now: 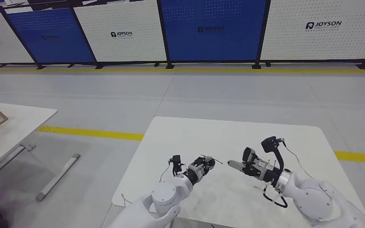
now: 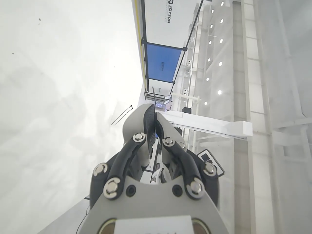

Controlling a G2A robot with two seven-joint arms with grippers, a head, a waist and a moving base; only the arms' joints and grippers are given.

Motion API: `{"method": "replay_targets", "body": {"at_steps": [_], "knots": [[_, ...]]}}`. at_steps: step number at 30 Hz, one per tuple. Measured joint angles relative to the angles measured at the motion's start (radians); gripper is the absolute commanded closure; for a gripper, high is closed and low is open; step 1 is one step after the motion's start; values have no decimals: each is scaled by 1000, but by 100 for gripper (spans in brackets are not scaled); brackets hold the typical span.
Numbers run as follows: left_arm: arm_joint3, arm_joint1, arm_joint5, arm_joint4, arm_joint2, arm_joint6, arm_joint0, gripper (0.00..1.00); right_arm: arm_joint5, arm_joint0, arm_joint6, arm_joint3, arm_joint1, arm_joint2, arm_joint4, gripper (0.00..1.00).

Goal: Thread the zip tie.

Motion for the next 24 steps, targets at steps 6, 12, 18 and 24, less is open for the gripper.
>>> {"method": "replay_targets", "body": {"at_steps": [6, 12, 18, 24], "knots": [[9, -1, -62, 117, 18, 21, 12, 100, 0, -7, 5, 24, -5, -2, 55, 0], [-3, -2, -171, 330, 42, 41, 49, 100, 0, 66, 213, 151, -34, -34, 379, 0], [-18, -9, -203, 339, 37, 41, 71, 100, 0, 130, 285, 311, -88, -105, 538, 0], [-18, -10, -203, 327, 36, 41, 71, 100, 0, 130, 284, 309, -87, -104, 545, 0]]}}
